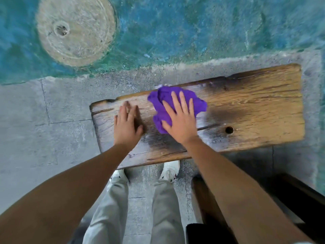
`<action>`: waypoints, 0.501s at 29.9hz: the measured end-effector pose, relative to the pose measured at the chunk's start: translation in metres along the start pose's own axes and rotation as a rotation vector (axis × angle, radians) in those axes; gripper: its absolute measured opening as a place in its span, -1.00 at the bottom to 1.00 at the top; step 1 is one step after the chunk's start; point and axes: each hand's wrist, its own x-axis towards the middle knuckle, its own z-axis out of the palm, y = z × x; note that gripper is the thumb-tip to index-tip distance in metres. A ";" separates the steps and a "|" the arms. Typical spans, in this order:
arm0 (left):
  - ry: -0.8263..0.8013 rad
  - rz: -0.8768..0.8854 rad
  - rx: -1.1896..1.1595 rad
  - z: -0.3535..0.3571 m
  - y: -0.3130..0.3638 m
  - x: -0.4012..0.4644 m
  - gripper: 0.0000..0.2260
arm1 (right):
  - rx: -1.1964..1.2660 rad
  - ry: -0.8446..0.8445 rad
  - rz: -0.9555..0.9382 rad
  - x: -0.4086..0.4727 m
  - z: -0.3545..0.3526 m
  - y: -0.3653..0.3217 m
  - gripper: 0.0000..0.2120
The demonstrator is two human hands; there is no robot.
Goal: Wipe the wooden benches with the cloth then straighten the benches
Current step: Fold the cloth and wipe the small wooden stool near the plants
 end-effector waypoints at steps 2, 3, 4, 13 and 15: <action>0.057 -0.102 -0.005 -0.014 -0.029 -0.004 -0.33 | -0.080 -0.010 -0.195 -0.002 -0.005 0.033 -0.28; 0.026 -0.097 0.019 -0.016 -0.031 0.000 -0.35 | -0.110 -0.005 -0.187 -0.004 -0.012 0.069 -0.28; -0.008 -0.092 0.054 -0.025 -0.055 -0.004 -0.36 | -0.093 0.019 -0.120 0.000 -0.017 0.079 -0.27; 0.129 -0.121 -0.619 -0.046 -0.105 -0.004 -0.54 | -0.038 -0.016 0.087 0.020 0.005 -0.087 -0.29; 0.109 -0.113 -0.649 -0.057 -0.103 0.001 -0.62 | -0.034 -0.022 -0.005 0.011 0.023 -0.141 -0.33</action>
